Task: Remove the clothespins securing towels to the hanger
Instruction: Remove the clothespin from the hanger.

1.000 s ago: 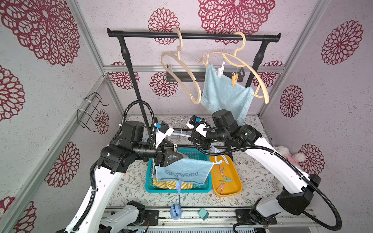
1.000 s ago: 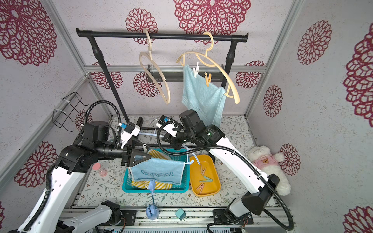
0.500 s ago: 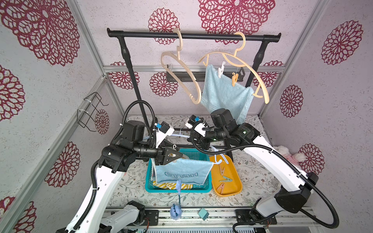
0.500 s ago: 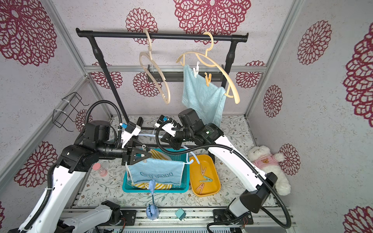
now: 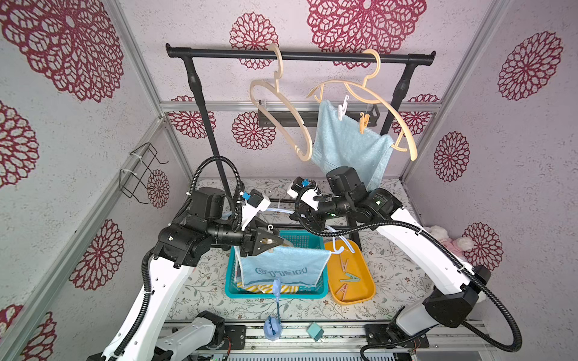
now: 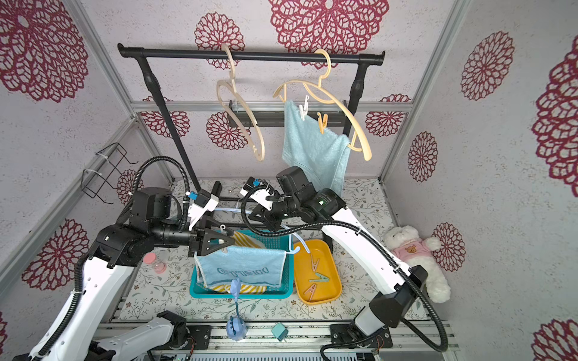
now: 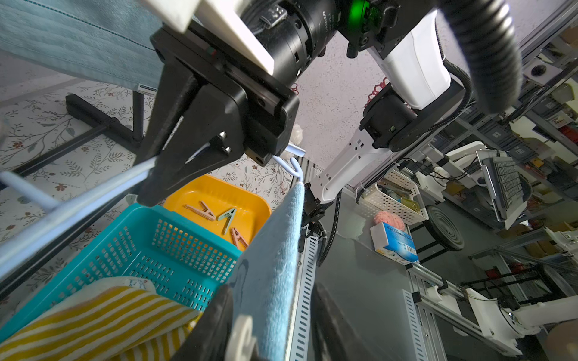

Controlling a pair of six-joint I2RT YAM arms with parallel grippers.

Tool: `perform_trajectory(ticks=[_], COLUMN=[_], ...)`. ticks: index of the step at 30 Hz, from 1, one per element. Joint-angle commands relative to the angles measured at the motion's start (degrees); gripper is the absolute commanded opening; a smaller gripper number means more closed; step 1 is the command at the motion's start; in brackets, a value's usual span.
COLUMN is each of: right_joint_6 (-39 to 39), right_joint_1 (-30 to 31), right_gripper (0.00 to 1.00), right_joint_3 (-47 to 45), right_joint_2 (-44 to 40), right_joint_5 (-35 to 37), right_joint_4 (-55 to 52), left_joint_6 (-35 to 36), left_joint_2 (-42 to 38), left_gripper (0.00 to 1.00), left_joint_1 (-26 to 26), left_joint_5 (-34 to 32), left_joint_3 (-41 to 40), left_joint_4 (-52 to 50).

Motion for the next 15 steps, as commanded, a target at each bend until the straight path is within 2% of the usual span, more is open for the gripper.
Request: perform_trajectory(ticks=[1, 15], right_joint_6=[2.2, 2.3], right_joint_1=[-0.5, -0.9], right_gripper=[0.0, 0.0], right_joint_3=[2.8, 3.1], right_joint_2=[-0.7, -0.6], right_joint_5=[-2.9, -3.0], right_joint_4=[2.5, 2.4], left_joint_6=[1.4, 1.4], left_joint_2=[-0.4, 0.2], left_gripper=[0.41, 0.29], left_joint_1=[-0.1, -0.1], left_joint_5=[1.2, 1.9], left_joint_3=[-1.0, -0.7], left_joint_4=[-0.2, 0.1])
